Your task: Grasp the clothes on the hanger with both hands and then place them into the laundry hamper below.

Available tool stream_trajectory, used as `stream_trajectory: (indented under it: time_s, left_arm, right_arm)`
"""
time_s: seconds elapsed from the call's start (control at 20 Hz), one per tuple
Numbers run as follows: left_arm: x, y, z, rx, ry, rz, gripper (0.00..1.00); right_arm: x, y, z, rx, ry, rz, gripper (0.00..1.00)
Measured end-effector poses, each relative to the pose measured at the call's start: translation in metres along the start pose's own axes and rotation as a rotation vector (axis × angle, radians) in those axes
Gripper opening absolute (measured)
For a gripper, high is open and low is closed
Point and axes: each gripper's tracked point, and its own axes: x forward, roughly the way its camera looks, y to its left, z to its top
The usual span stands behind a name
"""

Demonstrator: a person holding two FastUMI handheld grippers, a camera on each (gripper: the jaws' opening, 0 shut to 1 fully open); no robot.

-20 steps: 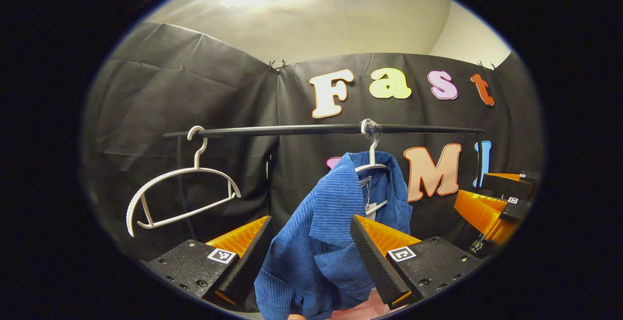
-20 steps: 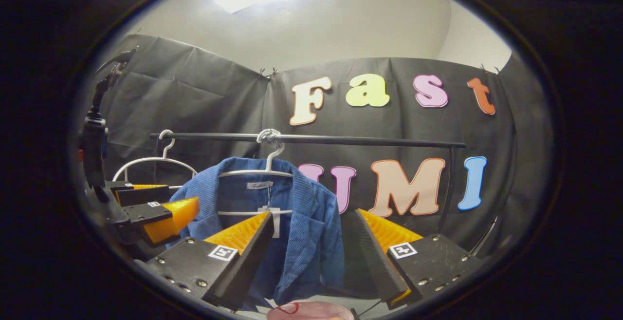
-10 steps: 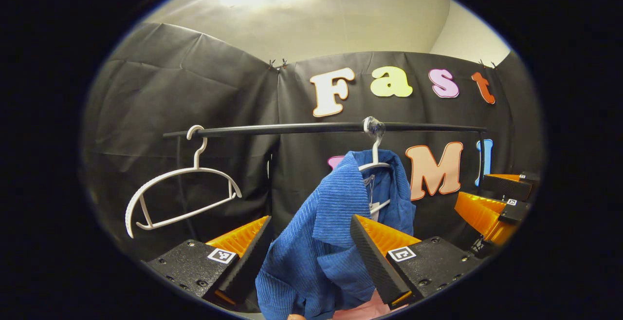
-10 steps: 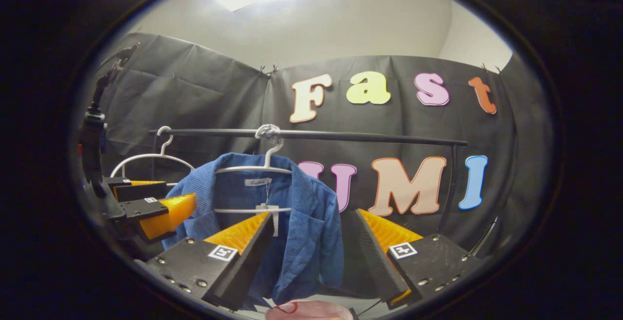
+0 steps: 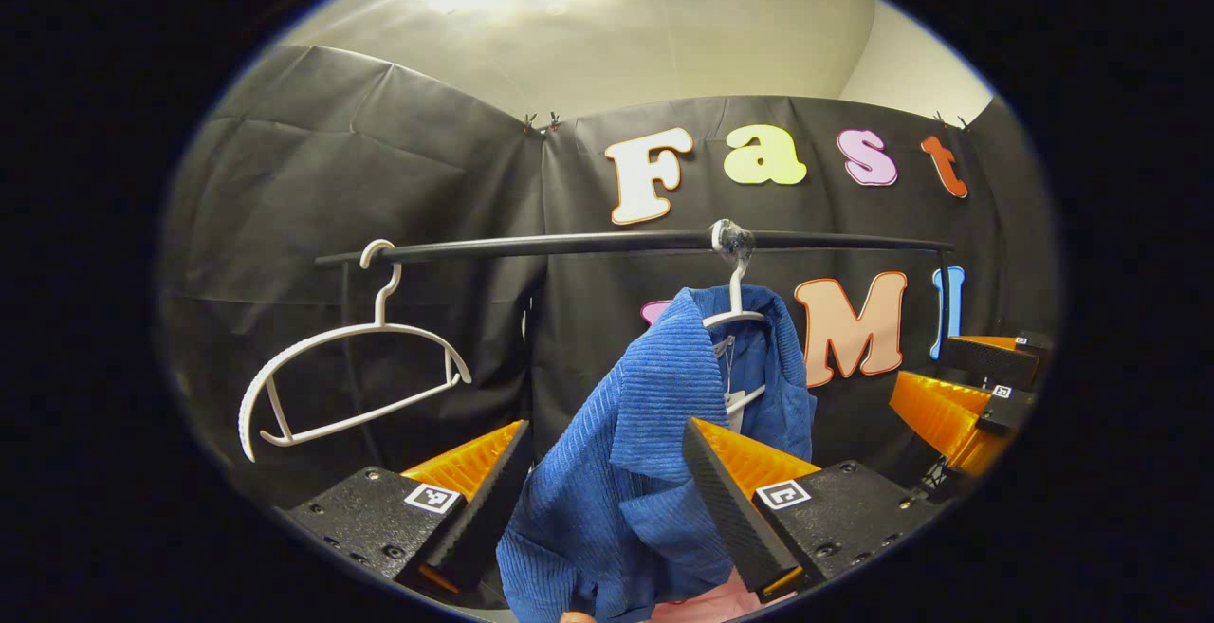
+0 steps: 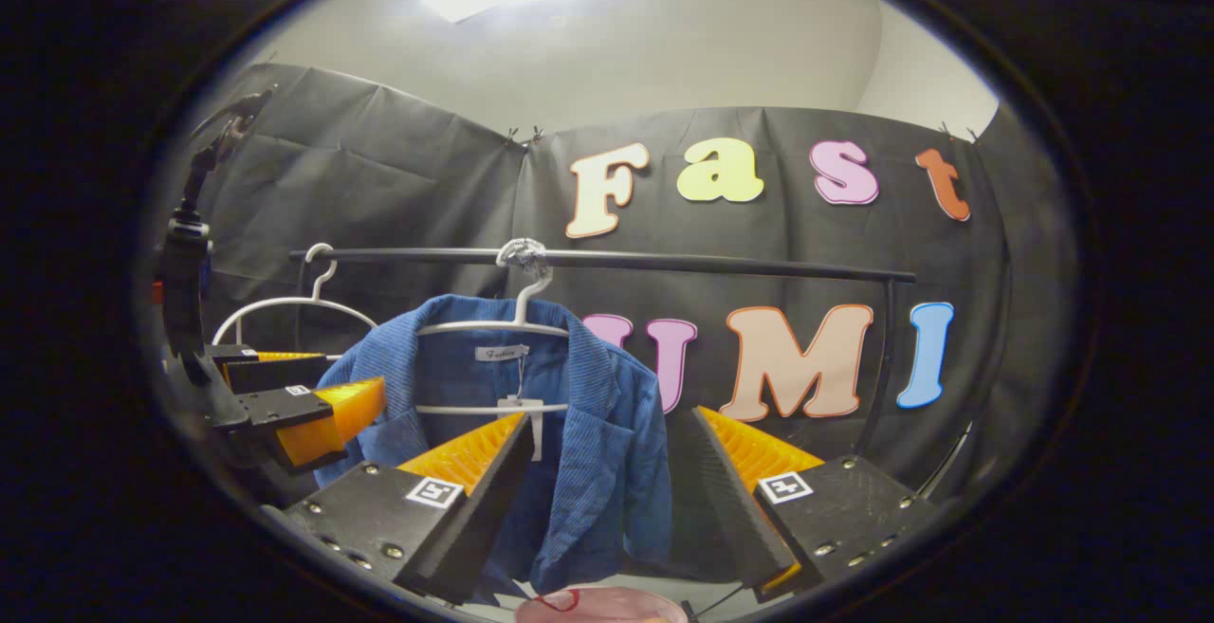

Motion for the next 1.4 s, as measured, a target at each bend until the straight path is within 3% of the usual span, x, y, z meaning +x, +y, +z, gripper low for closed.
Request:
stream_trajectory:
  time_s: [0.4, 0.8, 1.2, 1.4]
  left_arm:
    - [0.001, -0.001, -0.001, 0.015, 0.001, 0.022, 0.98]
    - [0.007, 0.004, -0.003, 0.002, 0.007, 0.034, 0.98]
    - [0.016, 0.008, -0.006, 0.045, 0.017, 0.012, 1.00]
    - [0.015, 0.008, -0.006, 0.034, 0.024, 0.012, 1.00]
  right_arm:
    - [0.028, 0.014, -0.017, -0.003, 0.032, 0.045, 0.95]
    - [0.100, 0.012, -0.065, -0.004, 0.104, 0.031, 0.99]
    - [0.151, 0.010, -0.102, 0.056, 0.161, 0.005, 0.96]
    - [0.156, 0.007, -0.120, 0.060, 0.208, 0.011, 0.79]
